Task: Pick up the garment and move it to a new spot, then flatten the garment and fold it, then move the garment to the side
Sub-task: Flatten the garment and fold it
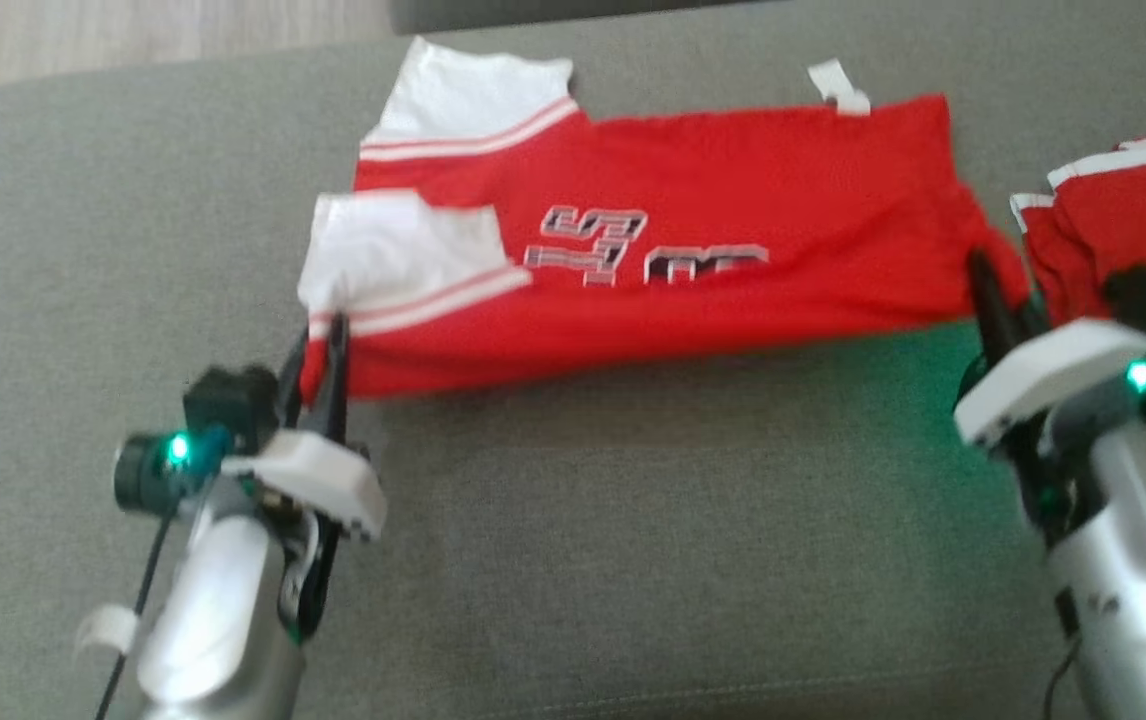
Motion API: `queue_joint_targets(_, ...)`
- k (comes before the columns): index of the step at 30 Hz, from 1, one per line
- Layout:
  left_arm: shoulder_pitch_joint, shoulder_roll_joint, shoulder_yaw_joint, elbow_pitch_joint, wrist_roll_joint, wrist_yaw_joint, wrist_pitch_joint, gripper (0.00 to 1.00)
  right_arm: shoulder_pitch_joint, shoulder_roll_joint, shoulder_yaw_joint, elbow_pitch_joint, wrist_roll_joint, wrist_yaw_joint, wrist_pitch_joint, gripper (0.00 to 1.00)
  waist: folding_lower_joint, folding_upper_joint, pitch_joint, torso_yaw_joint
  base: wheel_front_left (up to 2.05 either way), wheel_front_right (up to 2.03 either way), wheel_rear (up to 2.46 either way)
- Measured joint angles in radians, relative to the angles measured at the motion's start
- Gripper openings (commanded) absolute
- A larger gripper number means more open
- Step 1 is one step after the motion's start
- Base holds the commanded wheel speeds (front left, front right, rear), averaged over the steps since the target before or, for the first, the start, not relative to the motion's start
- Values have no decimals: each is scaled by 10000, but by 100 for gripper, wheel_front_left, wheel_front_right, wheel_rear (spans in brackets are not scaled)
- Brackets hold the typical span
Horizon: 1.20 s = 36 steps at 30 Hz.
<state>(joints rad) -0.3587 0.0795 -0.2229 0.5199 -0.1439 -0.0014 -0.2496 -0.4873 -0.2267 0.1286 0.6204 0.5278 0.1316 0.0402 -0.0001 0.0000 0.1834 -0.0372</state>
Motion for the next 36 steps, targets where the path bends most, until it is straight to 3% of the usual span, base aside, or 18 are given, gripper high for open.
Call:
queue_joint_targets(8,1421,125,19,-58,-84,-290,0,0,2266,686,-77,-1083,-291,0,173,0,-1,0,-765,107,0,0,0)
queue_joint_targets(15,2425,499,-186,-303,-86,-529,33,0,3794,1185,-803,-1977,-779,0,888,0,-1,0,-1253,53,0,0,0)
queue_joint_targets(16,2568,535,-207,-341,-107,-571,127,0,4100,1287,-1074,-2104,-1011,0,1062,20,-1,0,-1301,-4,0,0,0)
queue_joint_targets(17,2597,568,-221,-343,-130,-573,209,0,4213,1335,-1256,-2171,-1152,0,1103,100,-1,0,-1315,-39,0,0,0)
queue_joint_targets(18,2611,600,-219,-355,-178,-573,232,0,4271,1379,-1406,-2222,-1296,0,1103,100,-1,0,-1326,-76,0,0,0)
queue_joint_targets(19,2614,627,-219,-380,-178,-573,286,24,4304,1419,-1544,-2303,-1440,0,1108,100,-1,0,-1333,-115,0,0,0)
queue_joint_targets(20,2617,660,-217,-416,-178,-570,295,51,4307,1476,-1716,-2408,-1546,0,1108,100,-1,0,-1337,-159,0,0,0)
queue_joint_targets(21,2617,660,-217,-416,-178,-570,295,97,4307,1476,-1716,-2408,-1546,0,1108,100,-1,0,-1337,-159,0,0,0)
queue_joint_targets(28,2570,694,-224,-740,-213,-466,430,100,4136,1657,-2589,-3172,-2522,0,848,100,0,0,-1248,-483,0,0,0)
queue_joint_targets(36,1520,815,21,-1634,-366,-416,219,100,3134,1699,-2454,-4056,-3179,0,-23,100,1,0,-771,-889,0,0,0)
